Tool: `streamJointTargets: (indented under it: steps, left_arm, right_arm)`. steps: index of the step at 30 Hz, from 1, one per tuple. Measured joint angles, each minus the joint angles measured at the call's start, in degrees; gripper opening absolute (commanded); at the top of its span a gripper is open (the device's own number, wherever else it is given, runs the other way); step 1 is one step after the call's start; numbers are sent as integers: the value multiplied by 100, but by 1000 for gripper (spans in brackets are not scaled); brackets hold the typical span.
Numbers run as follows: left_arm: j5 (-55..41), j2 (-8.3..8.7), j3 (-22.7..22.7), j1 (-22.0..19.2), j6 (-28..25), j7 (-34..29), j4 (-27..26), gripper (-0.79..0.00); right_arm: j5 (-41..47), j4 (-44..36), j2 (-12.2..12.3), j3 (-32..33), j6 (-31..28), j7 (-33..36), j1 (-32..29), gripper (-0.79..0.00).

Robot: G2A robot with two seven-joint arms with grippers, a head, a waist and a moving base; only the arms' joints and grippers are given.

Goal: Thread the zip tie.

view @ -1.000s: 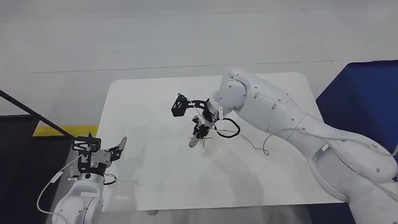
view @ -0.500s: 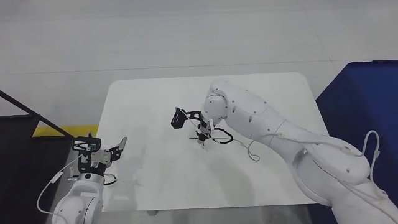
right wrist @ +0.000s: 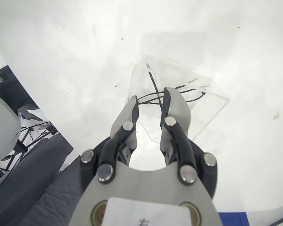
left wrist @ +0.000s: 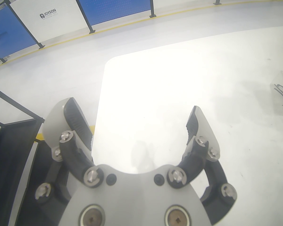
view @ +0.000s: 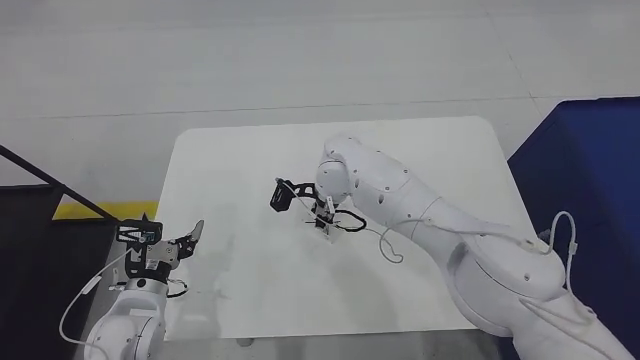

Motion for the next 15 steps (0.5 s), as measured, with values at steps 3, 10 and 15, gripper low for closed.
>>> streamJointTargets:
  steps: [3,10,15]
  left_arm:
    - [0,0,0,0,0,0,0,0]
    - [0,0,0,0,0,0,0,0]
    - [0,0,0,0,0,0,0,0]
  right_arm:
    - [-65,166,-106,0,-17,-17,-23,-600]
    - [-205,572,-351,0,-94,-94,-55,-610]
    - [-281,846,-507,0,-126,-126,-79,-625]
